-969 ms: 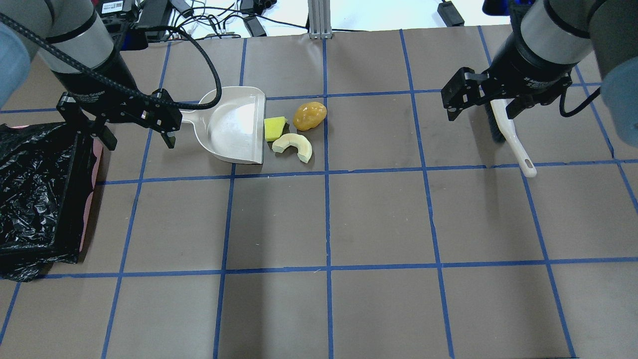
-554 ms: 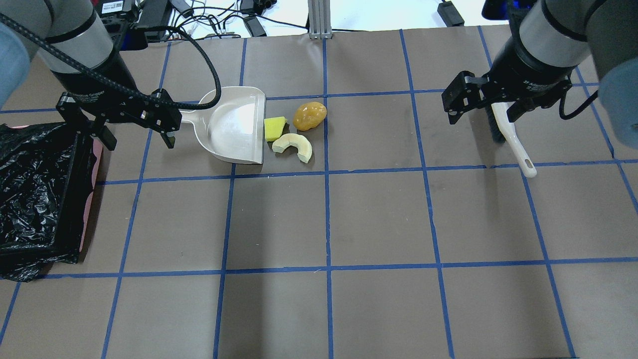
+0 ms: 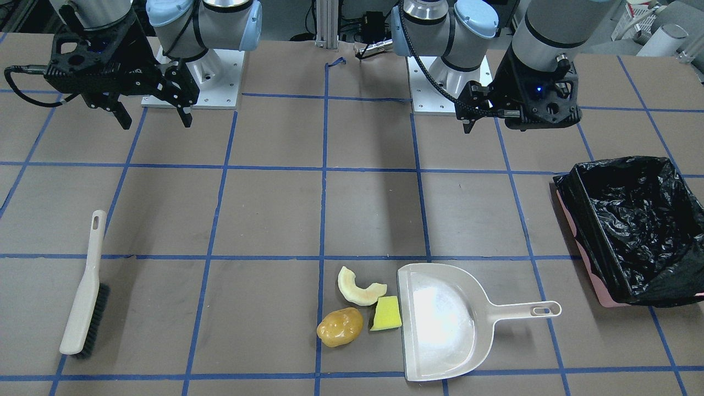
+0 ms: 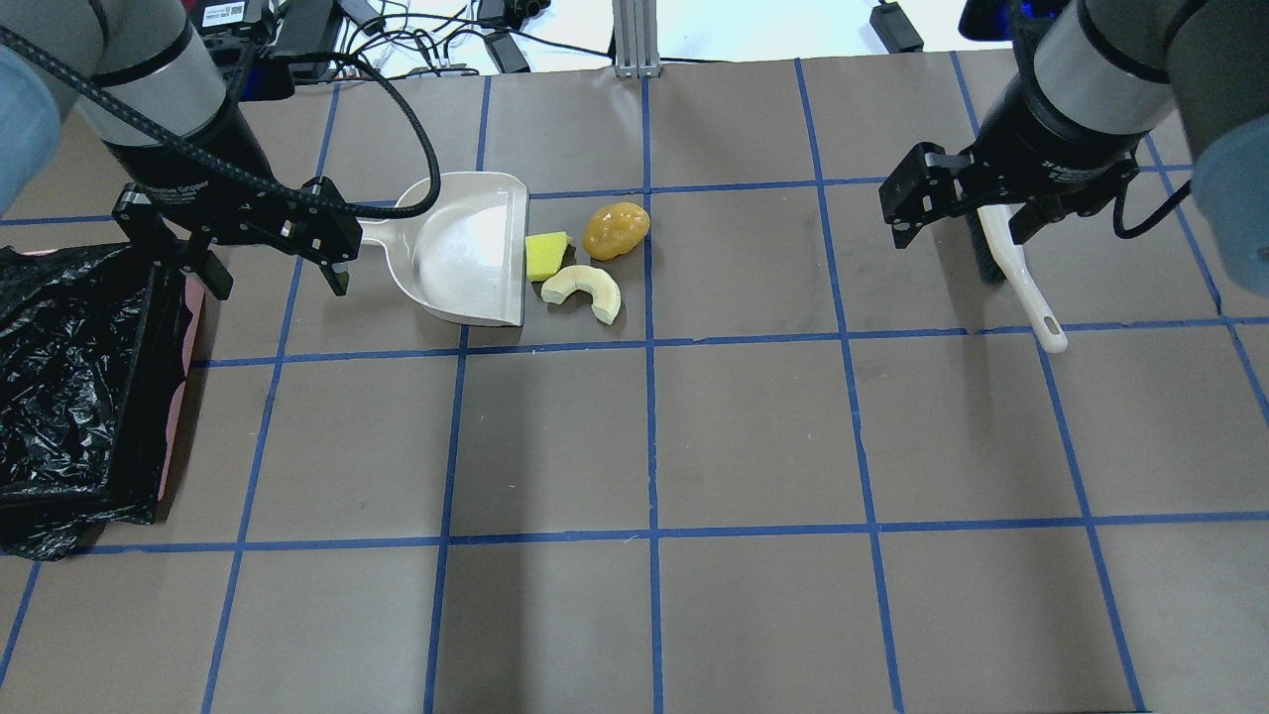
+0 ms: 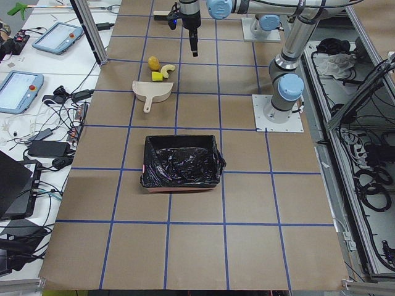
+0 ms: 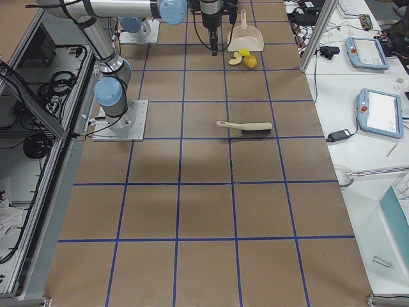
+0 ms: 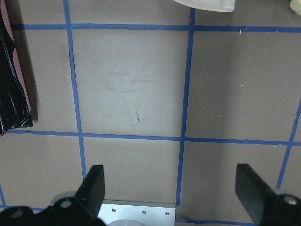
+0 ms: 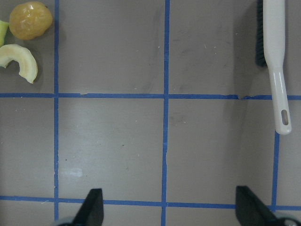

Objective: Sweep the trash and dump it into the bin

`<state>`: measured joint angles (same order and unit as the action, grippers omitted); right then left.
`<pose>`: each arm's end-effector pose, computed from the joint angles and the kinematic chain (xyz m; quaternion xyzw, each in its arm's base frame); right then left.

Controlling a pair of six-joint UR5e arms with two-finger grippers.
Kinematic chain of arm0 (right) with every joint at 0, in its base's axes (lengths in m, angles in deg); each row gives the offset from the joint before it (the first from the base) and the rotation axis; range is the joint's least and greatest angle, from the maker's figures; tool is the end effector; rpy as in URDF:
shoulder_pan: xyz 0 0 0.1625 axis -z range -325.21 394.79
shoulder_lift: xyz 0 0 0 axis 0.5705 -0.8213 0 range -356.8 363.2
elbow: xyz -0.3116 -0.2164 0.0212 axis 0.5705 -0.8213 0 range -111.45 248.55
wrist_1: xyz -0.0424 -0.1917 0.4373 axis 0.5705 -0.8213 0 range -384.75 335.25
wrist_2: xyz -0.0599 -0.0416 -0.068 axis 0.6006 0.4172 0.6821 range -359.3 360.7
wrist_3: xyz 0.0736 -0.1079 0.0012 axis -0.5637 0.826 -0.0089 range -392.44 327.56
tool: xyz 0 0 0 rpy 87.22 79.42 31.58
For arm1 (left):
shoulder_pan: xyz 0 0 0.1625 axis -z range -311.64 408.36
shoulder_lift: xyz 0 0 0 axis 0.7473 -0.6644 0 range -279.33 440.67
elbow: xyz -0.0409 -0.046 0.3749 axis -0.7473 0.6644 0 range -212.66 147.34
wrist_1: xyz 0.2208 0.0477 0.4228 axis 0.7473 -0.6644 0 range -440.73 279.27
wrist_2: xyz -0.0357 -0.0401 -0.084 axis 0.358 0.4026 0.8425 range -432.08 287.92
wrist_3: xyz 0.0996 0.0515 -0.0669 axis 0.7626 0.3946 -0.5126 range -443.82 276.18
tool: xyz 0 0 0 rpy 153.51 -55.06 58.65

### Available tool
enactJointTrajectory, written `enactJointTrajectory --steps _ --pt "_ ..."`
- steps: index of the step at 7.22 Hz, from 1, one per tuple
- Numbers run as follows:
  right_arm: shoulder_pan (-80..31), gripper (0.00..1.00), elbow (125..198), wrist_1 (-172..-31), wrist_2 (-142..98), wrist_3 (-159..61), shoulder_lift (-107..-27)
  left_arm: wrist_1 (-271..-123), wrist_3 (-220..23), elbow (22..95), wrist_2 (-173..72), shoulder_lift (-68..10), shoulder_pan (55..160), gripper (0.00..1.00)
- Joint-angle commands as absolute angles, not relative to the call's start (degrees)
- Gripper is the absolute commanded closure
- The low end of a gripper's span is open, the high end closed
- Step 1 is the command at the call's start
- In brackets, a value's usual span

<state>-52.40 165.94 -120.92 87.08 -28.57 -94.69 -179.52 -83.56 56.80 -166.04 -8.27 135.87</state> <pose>0.1157 -0.5288 0.4250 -0.0110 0.9978 -0.0598 0.0281 -0.1008 -0.5408 0.4135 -0.0172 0.9973 0.0635 0.0330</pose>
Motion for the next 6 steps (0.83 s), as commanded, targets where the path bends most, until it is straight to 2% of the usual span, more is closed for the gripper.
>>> enactJointTrajectory --steps 1,3,6 --pt "-52.23 0.0 165.93 -120.91 87.01 -28.48 -94.53 -179.52 -83.56 56.81 -166.04 -8.27 135.81 0.0" --pt "-49.7 0.0 165.93 -121.52 87.09 -26.3 -94.1 -179.52 -83.56 56.81 -166.04 -8.27 135.81 0.0" --pt "-37.67 0.0 166.98 -120.39 87.01 -15.32 -94.01 -179.52 -83.56 56.81 -166.04 -8.27 135.81 0.0"
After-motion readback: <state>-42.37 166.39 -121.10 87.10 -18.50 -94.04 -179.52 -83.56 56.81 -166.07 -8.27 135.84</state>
